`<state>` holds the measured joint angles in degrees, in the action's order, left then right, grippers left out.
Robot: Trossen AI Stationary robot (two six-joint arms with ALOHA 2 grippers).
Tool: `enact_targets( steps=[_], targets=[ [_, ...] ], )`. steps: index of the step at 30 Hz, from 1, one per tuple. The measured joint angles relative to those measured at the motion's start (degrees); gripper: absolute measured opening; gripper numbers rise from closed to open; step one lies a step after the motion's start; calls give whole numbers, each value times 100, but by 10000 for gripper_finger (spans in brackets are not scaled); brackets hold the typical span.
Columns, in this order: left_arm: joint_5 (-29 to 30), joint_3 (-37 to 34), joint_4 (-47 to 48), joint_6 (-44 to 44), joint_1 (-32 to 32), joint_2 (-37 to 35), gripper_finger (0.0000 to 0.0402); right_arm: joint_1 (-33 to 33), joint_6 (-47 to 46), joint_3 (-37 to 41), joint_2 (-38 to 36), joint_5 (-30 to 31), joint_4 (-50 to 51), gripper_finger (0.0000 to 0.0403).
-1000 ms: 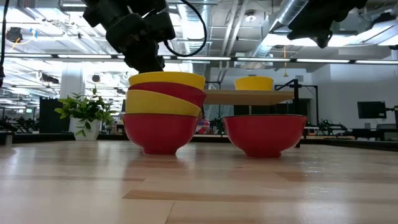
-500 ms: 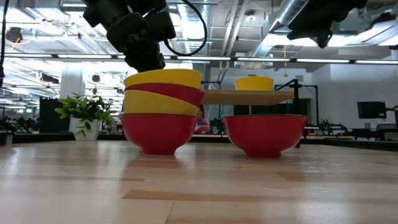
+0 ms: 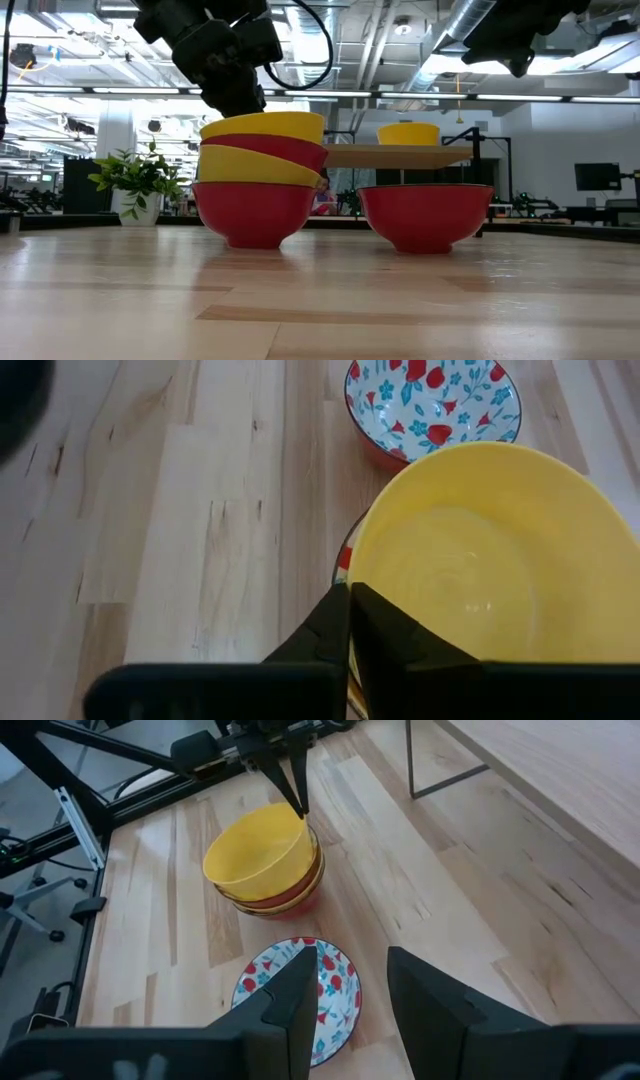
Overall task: Pick & Place Mini bowls
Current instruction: Stack the top left yellow bowl on the other yellow bowl on the shelf
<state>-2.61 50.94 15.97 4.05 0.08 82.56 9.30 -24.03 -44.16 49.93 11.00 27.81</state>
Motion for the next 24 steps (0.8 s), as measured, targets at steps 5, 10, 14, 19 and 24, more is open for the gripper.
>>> enact_targets(
  steps=[5,10,14,19,24],
  targets=[
    [0,0,-19,0,0,0,10,0,-52,0,0,-2,0,113],
    [1,0,-22,0,3,-92,7,0,-101,0,0,-2,-1,113],
    [2,0,-13,2,4,-372,10,0,-105,0,0,-2,0,113],
    [2,0,-15,0,4,-832,7,0,-105,0,0,-2,-2,113],
    [2,0,-20,-173,4,-1263,9,0,-105,0,0,-2,-2,113]
  ],
)
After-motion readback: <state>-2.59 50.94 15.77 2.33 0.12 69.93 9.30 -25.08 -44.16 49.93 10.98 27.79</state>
